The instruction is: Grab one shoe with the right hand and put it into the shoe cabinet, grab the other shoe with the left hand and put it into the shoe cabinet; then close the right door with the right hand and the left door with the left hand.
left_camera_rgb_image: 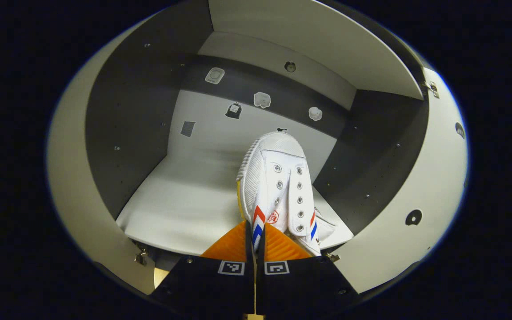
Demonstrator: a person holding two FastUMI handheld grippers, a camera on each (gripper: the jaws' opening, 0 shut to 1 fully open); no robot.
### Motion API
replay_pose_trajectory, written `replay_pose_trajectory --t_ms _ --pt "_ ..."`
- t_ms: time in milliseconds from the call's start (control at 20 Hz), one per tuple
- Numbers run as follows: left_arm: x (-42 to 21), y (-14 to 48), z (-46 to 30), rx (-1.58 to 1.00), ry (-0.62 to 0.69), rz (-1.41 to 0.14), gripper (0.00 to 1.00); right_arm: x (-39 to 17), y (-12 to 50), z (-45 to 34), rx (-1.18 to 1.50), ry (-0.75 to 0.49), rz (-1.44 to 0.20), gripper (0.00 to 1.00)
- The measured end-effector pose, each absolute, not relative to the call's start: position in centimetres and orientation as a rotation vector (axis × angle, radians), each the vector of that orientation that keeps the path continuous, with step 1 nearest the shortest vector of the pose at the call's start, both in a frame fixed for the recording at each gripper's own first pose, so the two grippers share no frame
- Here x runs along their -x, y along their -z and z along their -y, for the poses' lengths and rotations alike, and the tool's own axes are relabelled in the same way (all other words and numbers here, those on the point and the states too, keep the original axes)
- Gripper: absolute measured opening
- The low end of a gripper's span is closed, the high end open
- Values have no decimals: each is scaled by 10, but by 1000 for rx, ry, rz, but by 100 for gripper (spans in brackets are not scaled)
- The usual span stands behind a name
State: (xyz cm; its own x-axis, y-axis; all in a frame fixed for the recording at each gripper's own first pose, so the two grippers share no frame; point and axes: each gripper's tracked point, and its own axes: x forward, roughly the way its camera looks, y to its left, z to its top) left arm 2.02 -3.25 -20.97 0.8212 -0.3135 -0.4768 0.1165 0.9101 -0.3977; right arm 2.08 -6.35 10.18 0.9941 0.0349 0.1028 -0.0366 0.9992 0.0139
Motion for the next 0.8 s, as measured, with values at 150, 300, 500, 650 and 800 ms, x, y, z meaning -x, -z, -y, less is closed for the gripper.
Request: replay_pose_trajectory --t_ms 150,300,500,650,800 --pt "-21 211 31 371 214 -596 2 -22 -102 64 -10 -33 103 16" --pt "-21 213 35 394 219 -637 2 -22 -103 67 -12 -29 101 16" --pt "-22 223 33 367 210 -675 5 -19 -102 74 -13 -20 96 16" --pt "-22 233 32 348 211 -710 5 -14 -104 81 -14 -15 100 16" --pt "-23 240 30 317 200 -733 2 -11 -105 92 -21 1 99 16"
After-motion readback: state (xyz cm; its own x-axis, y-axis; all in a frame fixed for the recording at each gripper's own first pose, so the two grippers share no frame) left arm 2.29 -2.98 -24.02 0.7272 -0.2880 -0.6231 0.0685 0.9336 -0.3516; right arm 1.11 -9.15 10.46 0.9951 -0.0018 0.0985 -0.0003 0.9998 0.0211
